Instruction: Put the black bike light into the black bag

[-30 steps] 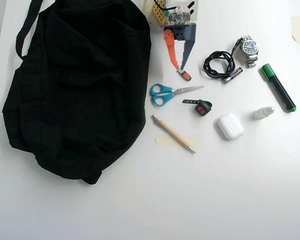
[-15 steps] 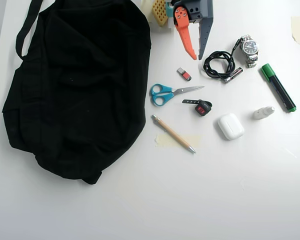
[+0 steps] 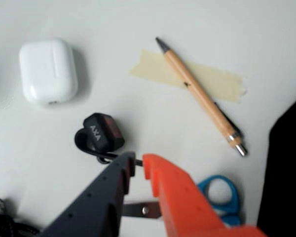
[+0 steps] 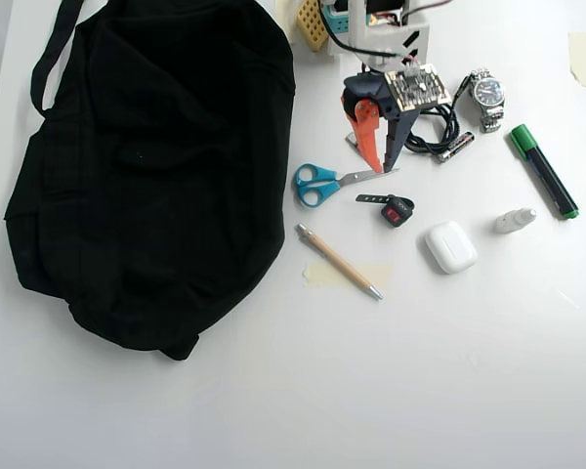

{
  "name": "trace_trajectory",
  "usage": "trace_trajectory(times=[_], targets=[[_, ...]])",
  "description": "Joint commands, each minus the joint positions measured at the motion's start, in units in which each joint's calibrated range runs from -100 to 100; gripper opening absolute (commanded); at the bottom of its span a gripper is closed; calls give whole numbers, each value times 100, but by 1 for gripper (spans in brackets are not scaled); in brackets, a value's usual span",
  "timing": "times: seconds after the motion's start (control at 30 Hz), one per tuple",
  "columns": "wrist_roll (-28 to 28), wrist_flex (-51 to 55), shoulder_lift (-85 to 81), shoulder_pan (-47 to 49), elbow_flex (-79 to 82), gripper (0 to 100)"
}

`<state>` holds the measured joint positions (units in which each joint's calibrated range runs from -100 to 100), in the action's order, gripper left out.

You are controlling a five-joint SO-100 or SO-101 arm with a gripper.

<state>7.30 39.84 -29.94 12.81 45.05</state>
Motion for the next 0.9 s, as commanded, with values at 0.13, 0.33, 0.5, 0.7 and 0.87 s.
trace_trajectory(times=[0.13,0.33,0.5,0.7,0.87], targets=[[135,-65,397,320,-426,5],[83,-108,405,462,-40,25],[104,-194,430,574,221,31],[114,-823,919,589,257,39],[83,-1271,1094,799,248,40]])
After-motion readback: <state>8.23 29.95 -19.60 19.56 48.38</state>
